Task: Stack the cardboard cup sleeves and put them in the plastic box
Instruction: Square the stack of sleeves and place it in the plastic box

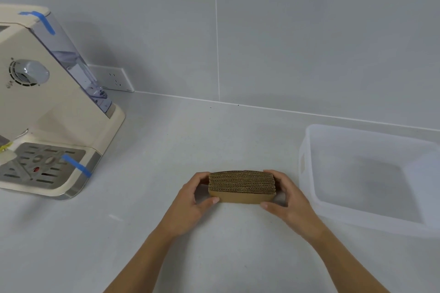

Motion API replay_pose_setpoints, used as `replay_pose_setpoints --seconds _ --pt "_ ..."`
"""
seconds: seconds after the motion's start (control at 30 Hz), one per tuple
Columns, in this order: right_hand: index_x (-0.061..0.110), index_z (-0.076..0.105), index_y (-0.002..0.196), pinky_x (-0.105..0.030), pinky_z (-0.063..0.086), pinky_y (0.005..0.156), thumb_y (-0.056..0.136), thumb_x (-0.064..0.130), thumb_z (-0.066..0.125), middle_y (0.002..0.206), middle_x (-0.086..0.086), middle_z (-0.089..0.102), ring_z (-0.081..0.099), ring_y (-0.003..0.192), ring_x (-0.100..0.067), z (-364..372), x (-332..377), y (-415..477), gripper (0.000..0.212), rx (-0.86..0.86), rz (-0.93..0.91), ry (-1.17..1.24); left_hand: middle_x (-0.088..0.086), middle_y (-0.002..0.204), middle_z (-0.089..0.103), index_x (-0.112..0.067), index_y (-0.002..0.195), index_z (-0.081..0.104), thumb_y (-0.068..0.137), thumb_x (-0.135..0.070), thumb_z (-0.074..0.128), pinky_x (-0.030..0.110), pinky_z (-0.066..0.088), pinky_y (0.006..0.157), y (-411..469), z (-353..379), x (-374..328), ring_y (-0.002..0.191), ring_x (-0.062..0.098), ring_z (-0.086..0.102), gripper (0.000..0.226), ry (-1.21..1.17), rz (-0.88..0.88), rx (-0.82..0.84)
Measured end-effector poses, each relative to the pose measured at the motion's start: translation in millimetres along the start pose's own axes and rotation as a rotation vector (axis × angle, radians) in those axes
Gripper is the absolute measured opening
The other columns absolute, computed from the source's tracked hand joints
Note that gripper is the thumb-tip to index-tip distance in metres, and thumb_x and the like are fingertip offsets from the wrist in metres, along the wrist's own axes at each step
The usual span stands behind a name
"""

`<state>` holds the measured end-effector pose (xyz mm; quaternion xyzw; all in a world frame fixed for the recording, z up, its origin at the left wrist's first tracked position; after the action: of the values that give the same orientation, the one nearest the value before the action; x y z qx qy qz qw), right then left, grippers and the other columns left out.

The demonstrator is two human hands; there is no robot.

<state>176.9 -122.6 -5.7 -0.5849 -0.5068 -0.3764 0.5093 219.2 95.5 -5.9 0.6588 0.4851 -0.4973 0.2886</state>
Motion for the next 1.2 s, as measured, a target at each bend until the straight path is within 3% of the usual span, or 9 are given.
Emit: replay_pose_setpoints --seconds 0.07,0.2,0.4,0.63,0.87,1.03,1.2 --pt "0.039 0.051 0.113 -0.016 0.043 0.095 0.076 -0.003 0.069 0.118 0.013 0.06 0.055 0.11 0.004 -1 -2 0 0.058 -0.036 -0.008 -0.015 -0.024 0.11 0.061 -0.033 0.111 0.052 0.082 -0.008 0.066 0.02 0.044 0.094 0 0 1 0.108 0.005 0.057 0.041 0.002 -0.002 -0.001" --pt "0.039 0.054 0.105 -0.006 0.045 0.085 0.076 -0.006 0.068 0.113 0.015 0.062 0.058 0.104 0.009 -1 -3 0 0.055 -0.124 0.002 0.059 -0.026 0.11 0.061 -0.035 0.112 0.051 0.083 -0.009 0.065 0.018 0.044 0.093 1 0 2 0.108 0.003 0.056 0.042 0.006 -0.021 -0.002" --pt "0.033 0.055 0.103 -0.032 0.046 0.099 0.076 -0.006 0.067 0.113 0.005 0.063 0.058 0.112 -0.014 1 -4 -1 0.049 -0.199 0.038 0.161 -0.029 0.112 0.059 -0.036 0.113 0.05 0.083 -0.008 0.065 0.013 0.044 0.09 2 0 3 0.108 0.001 0.055 0.043 0.01 -0.034 -0.023" --pt "0.03 0.055 0.104 -0.041 0.043 0.104 0.078 -0.006 0.065 0.113 0.002 0.063 0.057 0.112 -0.017 4 10 -4 0.046 -0.245 0.003 0.216 -0.031 0.107 0.062 -0.038 0.109 0.052 0.081 -0.004 0.066 0.01 0.042 0.086 -1 -5 -8 0.105 -0.005 0.056 0.046 -0.071 -0.036 -0.085" --pt "0.031 0.054 0.102 -0.042 0.043 0.104 0.078 -0.004 0.066 0.112 0.003 0.063 0.057 0.11 -0.016 2 59 -4 0.044 -0.289 -0.151 0.238 -0.029 0.107 0.063 -0.041 0.111 0.054 0.063 -0.043 0.065 0.029 0.044 0.096 2 -28 -50 0.104 0.003 0.058 0.049 -0.112 0.064 -0.178" --pt "0.032 0.054 0.102 -0.045 0.044 0.102 0.068 0.013 0.067 0.114 -0.002 0.063 0.058 0.111 -0.022 -18 100 -11 0.041 -0.321 -0.252 0.242 -0.01 0.112 0.066 -0.033 0.116 0.055 0.07 -0.027 0.067 0.044 0.043 0.102 6 -33 -94 0.109 0.018 0.058 0.048 -0.146 0.153 -0.213" --pt "0.032 0.055 0.102 -0.048 0.043 0.102 0.067 0.015 0.066 0.114 -0.004 0.063 0.058 0.111 -0.025 -53 124 -26 0.041 -0.361 -0.32 0.234 -0.003 0.114 0.064 -0.033 0.112 0.055 0.071 -0.02 0.065 0.046 0.043 0.102 12 -15 -135 0.109 0.02 0.058 0.044 -0.174 0.211 -0.2"
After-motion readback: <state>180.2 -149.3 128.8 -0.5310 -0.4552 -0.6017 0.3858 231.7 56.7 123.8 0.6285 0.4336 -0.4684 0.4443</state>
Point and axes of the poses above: each hand's wrist, its own y-axis towards the middle knuckle, its own z-axis out of the palm, x = y × z, the point moved 5 cm from there along y, towards the middle knuckle
